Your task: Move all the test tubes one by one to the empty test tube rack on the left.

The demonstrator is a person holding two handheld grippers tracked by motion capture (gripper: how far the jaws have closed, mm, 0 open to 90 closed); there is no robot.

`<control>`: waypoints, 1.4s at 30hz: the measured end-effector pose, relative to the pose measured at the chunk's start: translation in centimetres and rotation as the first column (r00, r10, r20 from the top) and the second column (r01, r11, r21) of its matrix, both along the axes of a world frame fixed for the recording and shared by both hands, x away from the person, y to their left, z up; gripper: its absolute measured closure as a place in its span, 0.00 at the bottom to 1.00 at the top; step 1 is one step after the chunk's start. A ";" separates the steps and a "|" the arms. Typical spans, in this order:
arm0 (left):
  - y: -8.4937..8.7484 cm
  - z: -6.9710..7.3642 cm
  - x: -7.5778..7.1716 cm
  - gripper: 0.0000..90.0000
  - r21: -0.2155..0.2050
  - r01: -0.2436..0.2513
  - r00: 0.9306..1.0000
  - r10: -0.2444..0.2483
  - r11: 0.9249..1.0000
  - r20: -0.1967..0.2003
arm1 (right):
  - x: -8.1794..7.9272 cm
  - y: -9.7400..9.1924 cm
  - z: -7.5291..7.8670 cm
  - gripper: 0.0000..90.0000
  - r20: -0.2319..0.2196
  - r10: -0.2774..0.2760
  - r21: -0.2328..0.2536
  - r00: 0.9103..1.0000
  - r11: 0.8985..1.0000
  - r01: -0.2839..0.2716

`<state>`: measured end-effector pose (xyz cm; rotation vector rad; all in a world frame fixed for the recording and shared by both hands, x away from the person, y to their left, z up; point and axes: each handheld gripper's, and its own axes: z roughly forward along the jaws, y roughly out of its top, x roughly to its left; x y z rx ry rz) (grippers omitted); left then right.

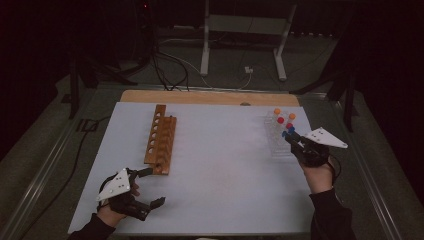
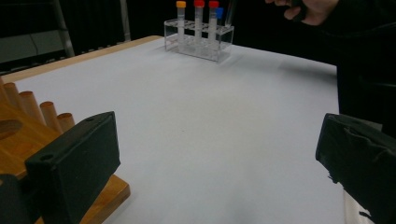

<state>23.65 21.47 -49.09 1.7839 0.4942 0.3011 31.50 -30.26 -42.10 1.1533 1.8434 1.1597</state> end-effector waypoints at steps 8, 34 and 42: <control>-0.6 0.4 0.3 0.01 -0.006 0.014 1.000 -0.014 1.000 -0.026 | -0.1 2.7 -0.9 0.86 -0.033 0.089 -0.009 0.995 0.996 -0.089; -5.5 5.4 3.5 0.01 0.013 0.102 0.993 -0.101 0.995 -0.055 | -2.6 10.0 -1.9 0.86 -0.087 0.359 -0.010 0.929 0.933 -0.361; -7.4 6.5 5.0 0.01 -0.016 0.106 0.992 -0.107 0.994 -0.061 | -3.1 11.3 -2.2 0.86 -0.097 0.400 -0.003 0.911 0.916 -0.402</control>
